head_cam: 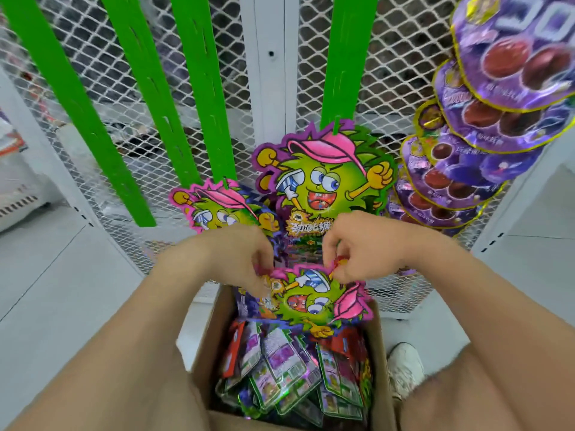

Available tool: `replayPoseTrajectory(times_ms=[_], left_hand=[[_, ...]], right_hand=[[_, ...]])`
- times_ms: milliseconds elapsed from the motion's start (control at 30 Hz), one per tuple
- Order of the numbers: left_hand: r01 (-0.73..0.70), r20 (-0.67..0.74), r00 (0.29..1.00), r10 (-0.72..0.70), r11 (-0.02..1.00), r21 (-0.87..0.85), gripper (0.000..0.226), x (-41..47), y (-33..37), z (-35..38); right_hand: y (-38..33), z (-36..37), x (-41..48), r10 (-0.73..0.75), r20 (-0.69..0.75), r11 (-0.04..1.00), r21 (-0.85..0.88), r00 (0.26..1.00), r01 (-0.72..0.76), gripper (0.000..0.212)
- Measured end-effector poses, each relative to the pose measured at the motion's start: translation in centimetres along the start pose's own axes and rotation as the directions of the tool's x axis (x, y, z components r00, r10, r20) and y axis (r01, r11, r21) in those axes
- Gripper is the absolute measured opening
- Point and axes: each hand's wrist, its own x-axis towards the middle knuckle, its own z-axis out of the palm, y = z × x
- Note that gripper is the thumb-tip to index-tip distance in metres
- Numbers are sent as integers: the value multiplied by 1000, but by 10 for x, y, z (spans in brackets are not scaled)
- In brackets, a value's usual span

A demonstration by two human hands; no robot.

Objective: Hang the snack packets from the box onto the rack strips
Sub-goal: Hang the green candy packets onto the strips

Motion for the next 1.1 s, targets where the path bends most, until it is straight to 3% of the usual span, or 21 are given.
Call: replayPoseTrajectory(times_ms=[100,200,267,367,433,500,567,600,633,700,800,933,1100], left_hand=[[-128,-133,983,123,991,-26,37,0,17,0],[-177,-295,947,123,971,-160,23,-7,16,-10],[-190,-361,931,48,909,-371,18,-11,4,-15],[-153,-401,894,-202,702,-696,57,-13,-11,-18],[-217,-464,842,-277,613,-760,65,-11,-11,-18],[-256,-609,685,-400,650,-715,54,-10,-5,-20],[-260,-738,445,-507,716,-648,48,-10,-3,-24],[-277,-766,377,-521,726,-630,45,-10,-4,-26],[-301,-772,356,-527,718,-628,40,-10,-3,-29],[-322,-751,373,-545,683,-655,31,-7,-2,-34],[-295,-736,408,-540,684,-666,17,-7,1,-41],[-353,-682,509,-526,595,-722,41,-16,0,-50],[-319,-650,557,-517,589,-742,47,-23,-2,-57]], right_hand=[[-15,8,3,-190,-316,978,21,930,207,10],[-27,2,2,-46,-545,923,297,837,244,10],[-25,-5,-3,83,-601,882,416,795,222,17],[-21,-13,-9,155,-641,859,464,752,218,12],[-21,-13,-5,219,-692,823,509,688,250,18],[-23,-13,0,280,-746,813,519,604,264,14],[-28,-12,4,272,-792,863,452,546,225,13],[-30,-11,7,230,-806,898,392,545,200,10],[-33,-10,10,199,-807,915,356,556,189,10],[-44,-7,16,175,-792,918,346,584,194,13],[-60,-4,31,116,-813,938,279,570,207,11],[-75,-4,54,28,-822,961,180,569,211,17],[-88,-8,72,143,-875,917,293,463,270,17]])
